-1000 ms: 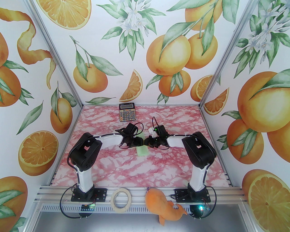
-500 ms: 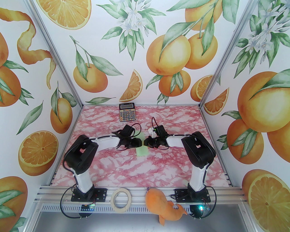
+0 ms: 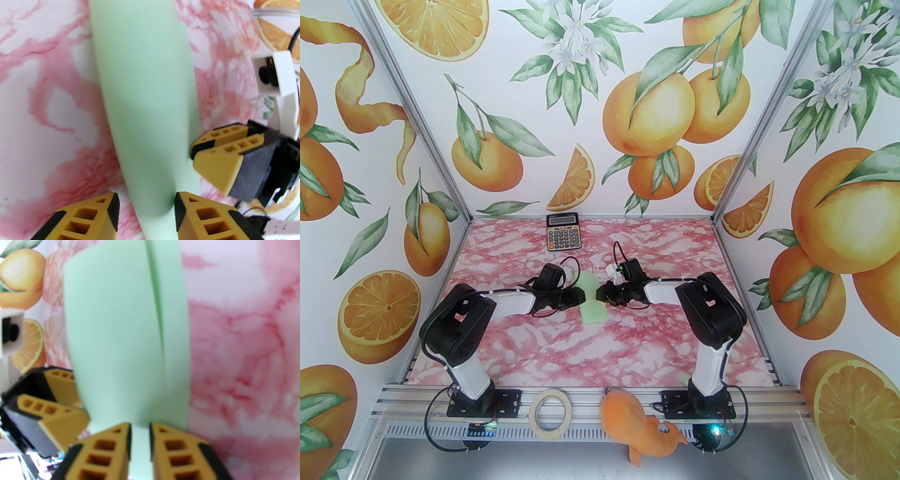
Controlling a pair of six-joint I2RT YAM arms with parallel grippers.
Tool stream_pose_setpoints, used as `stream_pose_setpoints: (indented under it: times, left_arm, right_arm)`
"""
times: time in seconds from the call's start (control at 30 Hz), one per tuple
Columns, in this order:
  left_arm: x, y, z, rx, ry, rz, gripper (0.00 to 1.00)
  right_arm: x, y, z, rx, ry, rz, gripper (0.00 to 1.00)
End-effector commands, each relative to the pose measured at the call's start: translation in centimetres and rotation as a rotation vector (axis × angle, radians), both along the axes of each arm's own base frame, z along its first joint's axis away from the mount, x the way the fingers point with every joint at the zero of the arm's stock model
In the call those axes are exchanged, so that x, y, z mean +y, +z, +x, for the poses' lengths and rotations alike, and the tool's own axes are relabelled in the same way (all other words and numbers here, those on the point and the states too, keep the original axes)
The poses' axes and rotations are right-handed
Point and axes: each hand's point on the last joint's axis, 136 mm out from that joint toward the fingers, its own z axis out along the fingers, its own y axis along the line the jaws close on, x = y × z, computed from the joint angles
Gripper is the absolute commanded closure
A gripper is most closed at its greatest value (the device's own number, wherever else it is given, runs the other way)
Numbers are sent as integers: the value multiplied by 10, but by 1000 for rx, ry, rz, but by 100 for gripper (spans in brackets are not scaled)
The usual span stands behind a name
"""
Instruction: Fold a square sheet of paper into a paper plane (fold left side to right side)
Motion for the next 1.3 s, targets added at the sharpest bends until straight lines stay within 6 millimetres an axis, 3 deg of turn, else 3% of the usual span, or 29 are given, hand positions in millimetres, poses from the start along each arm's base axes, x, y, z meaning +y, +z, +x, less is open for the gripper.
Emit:
stream_pose_setpoints:
  times: [0.0, 0.1, 0.23, 0.6, 1.27]
  left_arm:
    - [-8, -2, 2, -8, -19, -17, 57]
    - [-12, -5, 1, -3, -33, 1, 56]
    - [-15, -9, 0, 4, -54, 21, 56]
    - [-16, -21, -7, 31, -122, 132, 56]
    - [-4, -26, -8, 65, -114, 159, 57]
  right_arm:
    - [-7, 14, 8, -43, -34, -1, 71]
    - [-13, 31, 16, -74, -60, 20, 70]
    - [-26, 40, 23, -97, -102, 17, 68]
    - [-36, 15, 20, -62, -109, -31, 67]
    - [-35, 13, 18, -59, -101, -34, 68]
